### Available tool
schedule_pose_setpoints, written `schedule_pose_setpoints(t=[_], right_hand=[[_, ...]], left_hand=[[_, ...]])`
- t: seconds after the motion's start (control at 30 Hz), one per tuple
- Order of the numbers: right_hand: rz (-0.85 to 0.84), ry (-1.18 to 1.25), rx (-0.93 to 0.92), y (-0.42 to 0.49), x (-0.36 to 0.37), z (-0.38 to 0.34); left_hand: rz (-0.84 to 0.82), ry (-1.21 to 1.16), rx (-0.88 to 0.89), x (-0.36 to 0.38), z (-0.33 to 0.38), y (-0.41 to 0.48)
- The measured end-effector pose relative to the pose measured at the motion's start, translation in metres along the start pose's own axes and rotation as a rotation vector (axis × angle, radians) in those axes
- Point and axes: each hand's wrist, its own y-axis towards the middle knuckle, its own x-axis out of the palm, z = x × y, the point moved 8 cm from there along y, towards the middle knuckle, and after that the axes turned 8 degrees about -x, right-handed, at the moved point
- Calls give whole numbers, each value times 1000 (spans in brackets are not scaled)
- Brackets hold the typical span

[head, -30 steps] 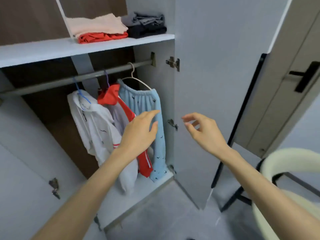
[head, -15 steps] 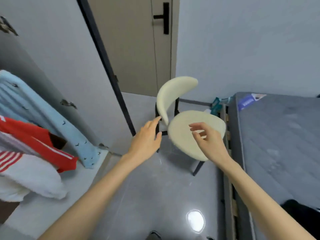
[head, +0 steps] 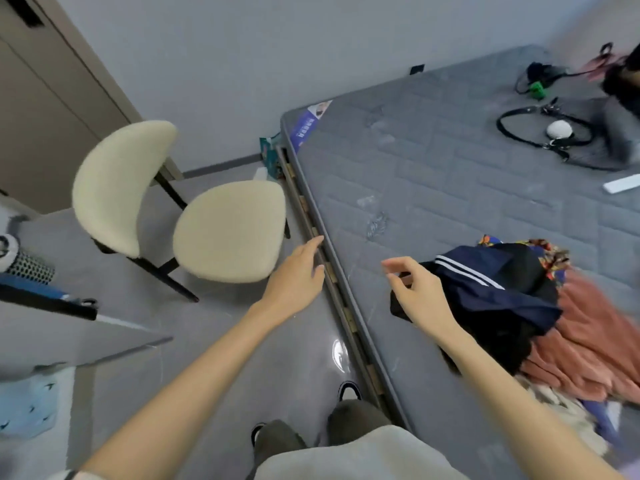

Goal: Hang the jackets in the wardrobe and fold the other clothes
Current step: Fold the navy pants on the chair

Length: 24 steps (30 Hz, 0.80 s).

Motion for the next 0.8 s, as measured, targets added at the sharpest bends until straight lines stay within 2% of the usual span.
schedule_pose_setpoints(t=[0.23,0.4,0.6,0.8], right_hand=[[179,-37,291,-52,-77,131],[255,-106,435,-71,-110,202],[194,-228,572,-49,-132,271],[111,-418,824,-26,-140,335]], left_hand=[[-246,38,136,116,90,31],[-397,103,222,188,133,53],[-515,117,257,249,155,95],[-612,172,320,296,172,141]])
